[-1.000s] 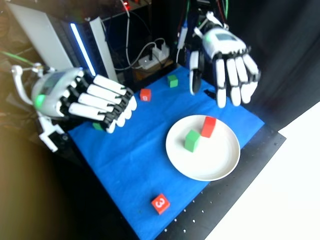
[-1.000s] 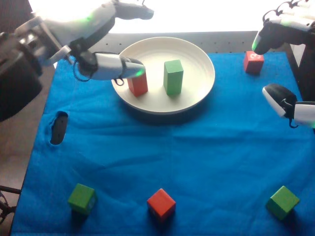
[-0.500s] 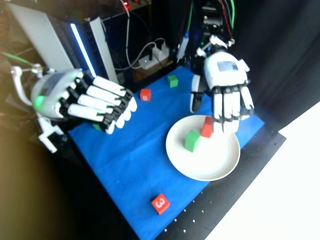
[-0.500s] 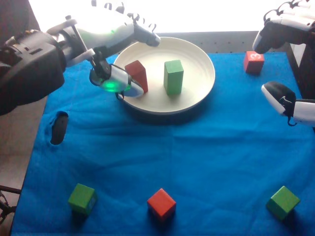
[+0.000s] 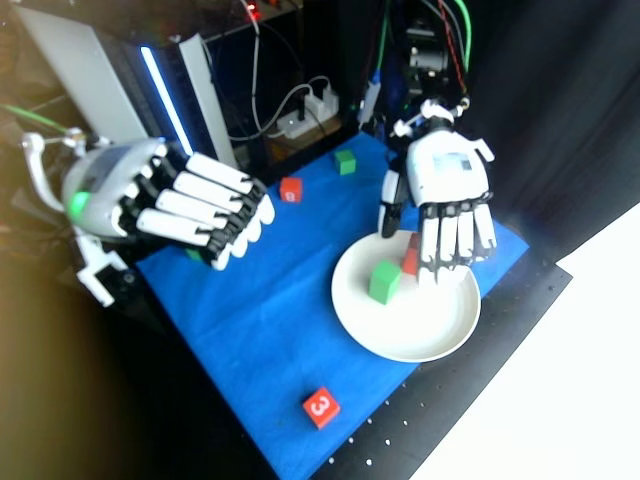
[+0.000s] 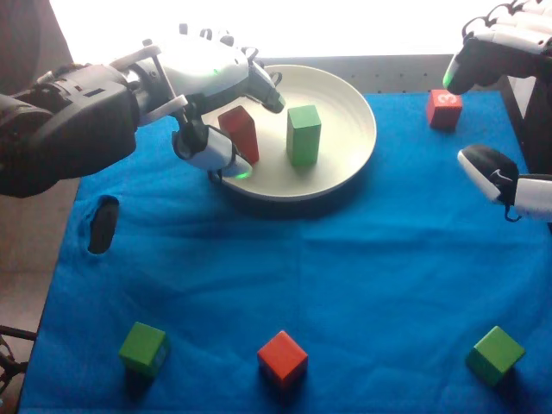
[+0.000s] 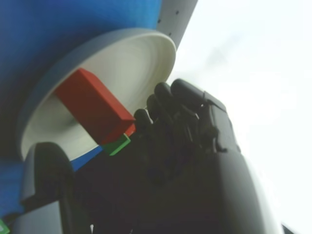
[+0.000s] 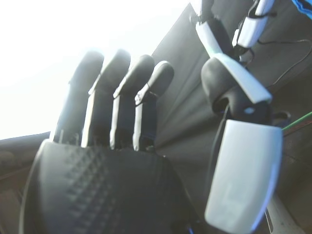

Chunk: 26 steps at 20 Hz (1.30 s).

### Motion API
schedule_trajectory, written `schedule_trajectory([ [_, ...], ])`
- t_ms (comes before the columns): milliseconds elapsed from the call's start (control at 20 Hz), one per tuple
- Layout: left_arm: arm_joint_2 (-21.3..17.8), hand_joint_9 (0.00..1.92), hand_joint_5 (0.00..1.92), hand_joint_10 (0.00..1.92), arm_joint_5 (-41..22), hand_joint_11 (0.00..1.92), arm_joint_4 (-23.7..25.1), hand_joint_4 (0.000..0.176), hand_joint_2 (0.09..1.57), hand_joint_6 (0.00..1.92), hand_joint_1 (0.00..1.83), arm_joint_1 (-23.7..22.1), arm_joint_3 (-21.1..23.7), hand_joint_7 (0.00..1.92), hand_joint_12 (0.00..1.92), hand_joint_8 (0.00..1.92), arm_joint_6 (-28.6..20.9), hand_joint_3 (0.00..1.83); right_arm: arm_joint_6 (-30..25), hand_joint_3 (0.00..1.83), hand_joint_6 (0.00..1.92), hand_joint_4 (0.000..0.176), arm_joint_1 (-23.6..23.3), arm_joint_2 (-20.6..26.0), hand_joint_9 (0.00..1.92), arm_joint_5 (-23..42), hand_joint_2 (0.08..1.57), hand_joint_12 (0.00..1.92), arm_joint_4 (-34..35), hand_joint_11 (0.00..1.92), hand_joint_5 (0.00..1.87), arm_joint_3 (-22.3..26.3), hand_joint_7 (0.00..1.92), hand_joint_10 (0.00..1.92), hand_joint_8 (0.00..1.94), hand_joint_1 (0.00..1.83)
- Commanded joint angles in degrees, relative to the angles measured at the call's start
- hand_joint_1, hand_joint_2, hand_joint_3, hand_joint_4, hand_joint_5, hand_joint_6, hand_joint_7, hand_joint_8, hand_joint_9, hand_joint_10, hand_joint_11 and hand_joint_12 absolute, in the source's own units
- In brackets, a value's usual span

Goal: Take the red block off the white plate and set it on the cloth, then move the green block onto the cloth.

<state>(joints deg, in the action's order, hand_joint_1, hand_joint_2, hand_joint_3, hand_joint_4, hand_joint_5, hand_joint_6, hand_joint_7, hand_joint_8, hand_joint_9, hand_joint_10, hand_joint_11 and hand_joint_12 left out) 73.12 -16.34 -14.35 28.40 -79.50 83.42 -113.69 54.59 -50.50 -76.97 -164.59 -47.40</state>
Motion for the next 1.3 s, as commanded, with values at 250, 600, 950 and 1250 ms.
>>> schedule_trajectory([
  [250,0.5,0.78,0.83,1.36,-5.9,0.43,-0.4,0.000,1.16,0.06,1.40,-0.1,-1.0,0.73,1.66,1.05,0.1,0.00,0.0,0.65,1.12,0.000,-0.4,0.0,0.45,-6.8,0.69,1.88,-1.3,0.31,0.61,-0.2,0.57,1.54,1.32,1.21],
  [600,0.5,0.88,0.71,1.67,-6.7,0.80,-1.1,0.000,1.23,1.12,1.25,0.0,-1.1,0.81,1.91,1.50,0.1,0.00,0.0,0.61,1.10,0.000,-0.4,-0.1,0.45,-6.8,0.71,1.87,-1.3,0.32,0.63,-0.2,0.56,1.53,1.31,1.21],
  [950,-2.8,0.80,0.75,1.72,-13.2,0.79,-1.5,0.000,1.25,1.13,1.21,0.0,3.1,0.75,1.92,1.62,0.1,0.00,0.0,0.60,1.07,0.000,-0.4,-0.1,0.47,-6.8,0.73,1.84,-1.3,0.33,0.65,-0.2,0.57,1.50,1.30,1.18],
  [1250,-12.4,0.78,0.71,1.54,-25.4,0.60,2.3,0.000,1.21,1.18,1.34,3.3,15.3,0.81,1.76,1.31,0.1,0.00,0.0,0.52,1.03,0.000,-0.4,-0.1,0.47,-6.8,0.75,1.82,-1.1,0.34,0.66,-0.2,0.57,1.48,1.27,1.18],
])
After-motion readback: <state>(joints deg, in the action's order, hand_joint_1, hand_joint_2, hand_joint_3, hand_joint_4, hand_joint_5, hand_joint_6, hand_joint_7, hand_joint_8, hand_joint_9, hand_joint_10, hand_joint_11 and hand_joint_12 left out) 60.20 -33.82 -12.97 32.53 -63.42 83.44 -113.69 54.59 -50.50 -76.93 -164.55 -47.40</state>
